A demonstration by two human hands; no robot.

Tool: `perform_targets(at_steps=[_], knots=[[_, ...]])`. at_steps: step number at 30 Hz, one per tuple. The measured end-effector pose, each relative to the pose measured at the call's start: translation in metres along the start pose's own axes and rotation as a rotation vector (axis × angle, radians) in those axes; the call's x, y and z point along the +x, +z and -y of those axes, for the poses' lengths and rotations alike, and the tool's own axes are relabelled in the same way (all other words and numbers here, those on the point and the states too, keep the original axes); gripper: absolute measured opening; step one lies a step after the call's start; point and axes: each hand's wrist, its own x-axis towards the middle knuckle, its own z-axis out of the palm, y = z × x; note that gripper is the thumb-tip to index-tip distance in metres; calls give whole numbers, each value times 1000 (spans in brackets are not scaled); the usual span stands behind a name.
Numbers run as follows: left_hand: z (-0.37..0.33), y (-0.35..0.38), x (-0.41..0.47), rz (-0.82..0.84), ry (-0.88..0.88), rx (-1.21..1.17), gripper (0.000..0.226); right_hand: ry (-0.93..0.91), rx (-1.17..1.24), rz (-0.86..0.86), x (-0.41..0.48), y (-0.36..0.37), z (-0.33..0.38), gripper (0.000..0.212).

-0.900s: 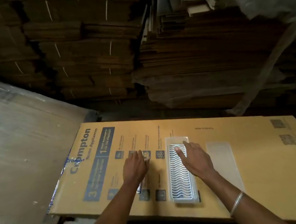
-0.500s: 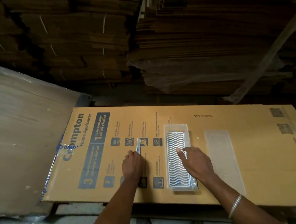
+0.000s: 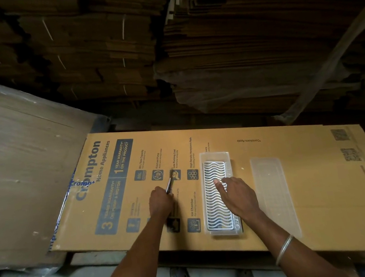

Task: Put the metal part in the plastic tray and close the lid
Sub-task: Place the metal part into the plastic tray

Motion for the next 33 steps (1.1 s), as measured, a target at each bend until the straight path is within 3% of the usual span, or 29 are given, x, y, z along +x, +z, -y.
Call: perform_targets(at_steps=[4, 8, 12, 21, 28, 33], knots=[[7, -1, -2, -35, 9, -173, 25, -6, 14, 0, 2, 0, -1, 69], [6, -1, -16, -101, -34, -579, 25, 0, 31, 4, 2, 0, -1, 68], [-6, -6, -30, 29, -88, -988, 26, 3, 32, 11, 2, 2, -2, 69], [-20, -14, -43, 183, -38, -1028, 41, -2, 28, 7, 4, 9, -4, 70], [-29, -22, -45, 243, -121, -1149, 58, 2, 43, 14, 6, 14, -6, 68], [-38, -25, -47, 242, -152, -1183, 55, -11, 51, 1, 9, 13, -5, 66]])
